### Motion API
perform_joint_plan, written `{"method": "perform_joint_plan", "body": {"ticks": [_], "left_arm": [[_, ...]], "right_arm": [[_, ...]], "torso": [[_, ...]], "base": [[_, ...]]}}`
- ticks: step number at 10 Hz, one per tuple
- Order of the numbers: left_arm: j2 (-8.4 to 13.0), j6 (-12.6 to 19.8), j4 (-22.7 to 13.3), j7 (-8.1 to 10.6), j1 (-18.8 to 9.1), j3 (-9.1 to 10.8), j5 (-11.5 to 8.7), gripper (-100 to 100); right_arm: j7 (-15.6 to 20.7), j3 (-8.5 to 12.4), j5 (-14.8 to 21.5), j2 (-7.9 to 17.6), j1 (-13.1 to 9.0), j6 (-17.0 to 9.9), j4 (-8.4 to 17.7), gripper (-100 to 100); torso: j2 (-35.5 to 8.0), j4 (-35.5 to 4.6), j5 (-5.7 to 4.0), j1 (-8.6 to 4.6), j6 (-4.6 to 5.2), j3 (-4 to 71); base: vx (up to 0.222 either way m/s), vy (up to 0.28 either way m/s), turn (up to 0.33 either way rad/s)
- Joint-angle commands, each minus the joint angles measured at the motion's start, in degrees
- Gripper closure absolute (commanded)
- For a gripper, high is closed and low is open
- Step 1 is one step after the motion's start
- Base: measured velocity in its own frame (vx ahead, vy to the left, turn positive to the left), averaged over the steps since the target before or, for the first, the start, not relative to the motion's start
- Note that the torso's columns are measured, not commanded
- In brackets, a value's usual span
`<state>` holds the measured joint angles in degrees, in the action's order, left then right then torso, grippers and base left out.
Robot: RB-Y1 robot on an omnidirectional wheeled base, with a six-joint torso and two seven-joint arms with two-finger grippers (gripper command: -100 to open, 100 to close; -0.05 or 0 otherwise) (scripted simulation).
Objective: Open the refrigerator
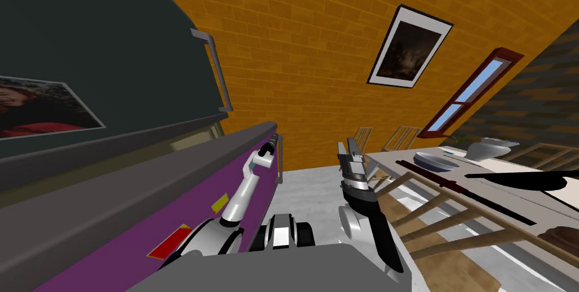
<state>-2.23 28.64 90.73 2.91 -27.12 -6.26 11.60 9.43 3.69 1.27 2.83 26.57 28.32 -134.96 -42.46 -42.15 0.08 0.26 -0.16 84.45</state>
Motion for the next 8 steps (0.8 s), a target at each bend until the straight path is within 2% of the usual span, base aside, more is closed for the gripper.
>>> {"method": "perform_joint_plan", "body": {"ticks": [1, 4, 5, 6, 7, 8], "left_arm": [[-0.2, -0.2, -1.2, -0.04, -0.5, -2.69, -1.2, 100], [-0.4, -0.4, -1.5, -0.11, -0.7, -6.05, -2.6, 100], [-0.5, -0.6, -1.5, -0.06, -0.9, -5.26, -2.2, 100], [-0.6, -0.5, -1.2, 0.1, -0.6, -7.98, -3.3, 100], [-0.6, -0.5, -1.2, 0.1, -0.6, -7.98, -3.3, 100], [-0.6, -0.5, -1.0, 0.16, -0.5, -9.21, -3.8, 100]], "right_arm": [[0.0, 0.0, 0.0, 0.0, 0.0, 0.0, 0.0, 0], [0.0, 0.0, 0.0, 0.0, 0.0, 0.0, 0.0, 0], [0.0, 0.0, 0.0, 0.0, 0.0, 0.0, 0.0, 0], [0.0, 0.0, 0.0, 0.0, 0.0, 0.0, 0.0, 0], [0.0, 0.0, 0.0, 0.0, 0.0, 0.0, 0.0, 0], [0.0, 0.0, 0.0, 0.0, 0.0, 0.0, 0.0, 0]], "torso": [[0.0, 0.0, 0.0, -0.03, -0.04, 0.0], [0.2, 0.0, -0.06, -0.2, 0.05, 0.1], [0.3, 0.0, -0.1, -0.3, 0.17, 0.2], [0.6, -0.1, -0.05, 0.01, -0.05, 0.4], [0.4, 0.0, -0.07, -0.22, 0.36, 0.3], [0.3, 0.0, -0.11, -0.31, 0.21, 0.2]], "base": [[-0.235, -0.099, -0.19], [-0.231, -0.124, -0.153], [-0.125, -0.062, -0.061], [-0.176, -0.054, -0.196], [-0.204, -0.037, -0.176], [-0.208, -0.041, -0.121]]}}
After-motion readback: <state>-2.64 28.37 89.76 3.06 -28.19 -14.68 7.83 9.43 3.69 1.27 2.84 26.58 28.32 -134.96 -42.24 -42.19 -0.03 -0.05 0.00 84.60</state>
